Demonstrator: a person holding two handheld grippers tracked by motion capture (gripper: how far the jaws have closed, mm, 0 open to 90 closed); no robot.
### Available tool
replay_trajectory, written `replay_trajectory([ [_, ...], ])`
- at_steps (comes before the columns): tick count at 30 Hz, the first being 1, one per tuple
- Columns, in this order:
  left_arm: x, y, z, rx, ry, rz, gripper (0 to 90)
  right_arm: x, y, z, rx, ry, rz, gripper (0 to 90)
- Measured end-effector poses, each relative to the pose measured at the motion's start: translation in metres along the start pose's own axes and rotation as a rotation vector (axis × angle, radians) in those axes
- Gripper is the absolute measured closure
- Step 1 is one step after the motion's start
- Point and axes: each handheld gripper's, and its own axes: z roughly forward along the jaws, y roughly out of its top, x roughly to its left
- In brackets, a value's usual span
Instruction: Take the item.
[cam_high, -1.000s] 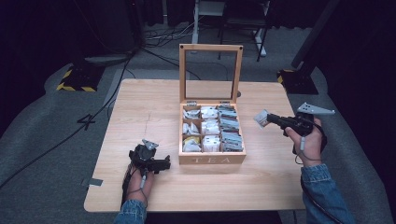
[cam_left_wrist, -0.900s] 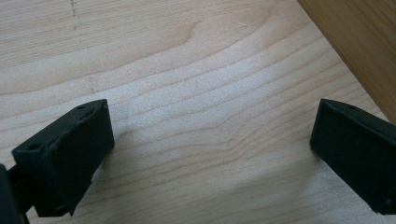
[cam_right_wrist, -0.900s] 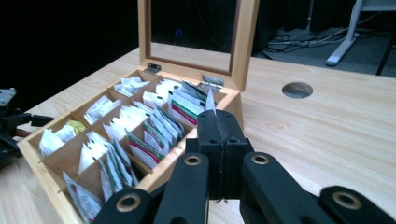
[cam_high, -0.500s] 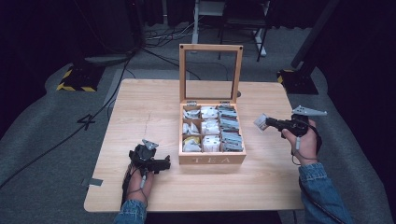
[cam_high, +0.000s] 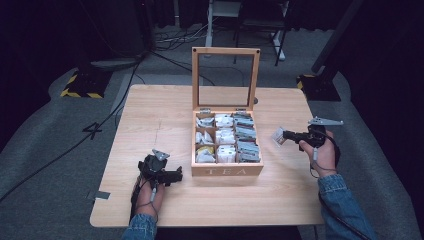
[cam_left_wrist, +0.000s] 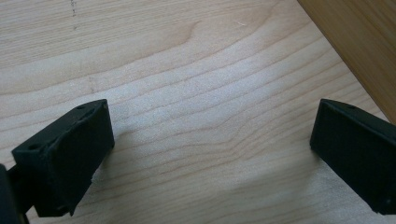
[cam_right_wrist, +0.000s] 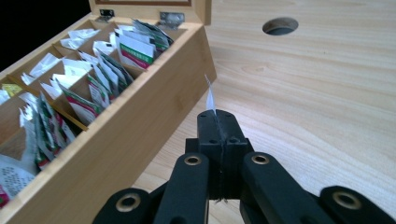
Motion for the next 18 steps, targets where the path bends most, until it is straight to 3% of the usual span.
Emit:
replay_trajectory([
  [18, 0.0, 0.0, 0.0, 0.0, 0.0, 0.0, 0.0, -0.01, -0.014, 0.015, 0.089, -0.006, 0.052, 90.0],
])
